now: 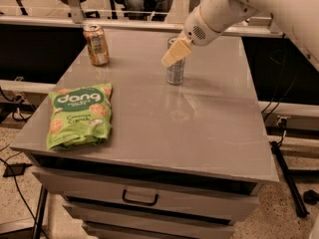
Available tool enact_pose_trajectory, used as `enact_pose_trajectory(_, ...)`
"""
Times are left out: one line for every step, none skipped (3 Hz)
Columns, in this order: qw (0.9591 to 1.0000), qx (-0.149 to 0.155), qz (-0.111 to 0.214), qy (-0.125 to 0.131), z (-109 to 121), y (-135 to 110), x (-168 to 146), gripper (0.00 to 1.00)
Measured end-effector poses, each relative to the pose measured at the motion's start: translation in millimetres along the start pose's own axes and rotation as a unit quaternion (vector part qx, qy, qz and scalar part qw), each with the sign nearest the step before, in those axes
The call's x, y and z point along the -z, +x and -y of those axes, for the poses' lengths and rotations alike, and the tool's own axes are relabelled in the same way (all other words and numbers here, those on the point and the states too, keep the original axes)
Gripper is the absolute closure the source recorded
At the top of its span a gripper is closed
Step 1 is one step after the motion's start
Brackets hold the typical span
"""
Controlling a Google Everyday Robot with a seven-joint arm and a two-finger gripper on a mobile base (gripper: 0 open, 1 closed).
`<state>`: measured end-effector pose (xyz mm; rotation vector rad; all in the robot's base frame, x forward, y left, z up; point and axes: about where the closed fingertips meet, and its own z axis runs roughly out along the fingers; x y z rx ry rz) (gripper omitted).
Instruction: Pick redbull can
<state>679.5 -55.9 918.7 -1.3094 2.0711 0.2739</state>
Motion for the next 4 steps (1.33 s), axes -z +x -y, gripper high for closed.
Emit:
enact_pose_trajectory(0.9998, 0.000, 0.017, -0.004, 4, -2, 11, 0.70)
enact_pose_trajectory(0.9989, 0.008, 0.045, -0.005, 9, -15, 39, 0.95)
enact_pose_trajectory(0.9959, 0.033, 0.085, 0.002, 11, -37, 86, 1.00)
enact_pose_trajectory(0.9959, 0.033, 0.085, 0.002, 11, -38, 86, 1.00)
